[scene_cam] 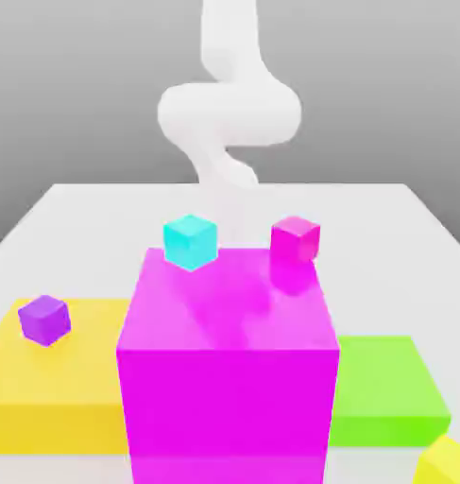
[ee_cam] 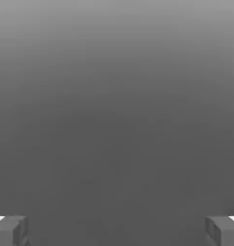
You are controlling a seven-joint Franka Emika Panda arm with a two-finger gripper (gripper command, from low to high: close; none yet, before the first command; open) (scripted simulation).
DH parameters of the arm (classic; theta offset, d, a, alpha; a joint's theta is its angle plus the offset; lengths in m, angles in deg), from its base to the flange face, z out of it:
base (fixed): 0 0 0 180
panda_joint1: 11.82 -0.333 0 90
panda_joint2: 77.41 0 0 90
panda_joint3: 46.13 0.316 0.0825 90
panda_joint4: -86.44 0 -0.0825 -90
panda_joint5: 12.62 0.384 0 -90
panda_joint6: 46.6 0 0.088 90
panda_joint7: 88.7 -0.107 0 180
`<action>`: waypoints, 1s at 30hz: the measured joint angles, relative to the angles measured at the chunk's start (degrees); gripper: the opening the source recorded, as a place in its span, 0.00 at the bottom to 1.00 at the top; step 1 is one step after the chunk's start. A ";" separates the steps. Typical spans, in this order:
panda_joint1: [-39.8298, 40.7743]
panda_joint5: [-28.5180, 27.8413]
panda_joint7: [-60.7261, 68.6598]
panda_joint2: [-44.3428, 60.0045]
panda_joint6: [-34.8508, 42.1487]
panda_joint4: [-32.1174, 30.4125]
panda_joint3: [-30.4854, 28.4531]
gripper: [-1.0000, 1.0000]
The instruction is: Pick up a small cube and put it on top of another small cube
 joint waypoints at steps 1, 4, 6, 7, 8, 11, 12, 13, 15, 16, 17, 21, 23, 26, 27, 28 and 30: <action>-0.32 -0.14 0.24 2.25 -0.54 0.22 0.52 0.50; -1.26 -0.62 0.82 8.62 -2.08 0.84 2.00 0.50; -1.90 -1.03 1.16 12.78 -3.06 1.25 2.97 0.50; -2.22 -1.26 1.30 14.86 -3.56 1.45 3.46 0.50; -2.52 -1.49 1.45 16.93 -4.05 1.66 3.98 0.50; -3.46 -2.31 1.79 23.15 -5.54 2.27 5.51 0.50; -3.79 -2.62 1.87 25.23 -6.03 2.47 6.00 0.50; -4.12 -2.95 1.94 27.30 -6.52 2.67 6.50 0.50; -4.78 -3.68 2.04 31.47 -7.50 3.08 7.48 0.50; -5.15 -4.06 2.08 33.55 -7.99 3.29 7.96 0.50; -5.84 -4.48 2.09 35.64 -8.48 3.49 8.39 0.50; -8.37 -6.17 2.12 44.01 -10.41 4.32 9.47 0.50; -9.34 -6.94 2.20 48.19 -11.38 4.73 9.79 0.50; -10.72 -8.09 2.31 54.46 -12.83 5.36 10.55 0.50; -11.27 -8.44 2.37 56.55 -13.31 5.56 10.78 0.50; -11.84 -8.78 2.44 58.64 -13.80 5.77 11.00 0.50; -12.99 -9.40 2.62 62.81 -14.77 6.18 11.44 0.50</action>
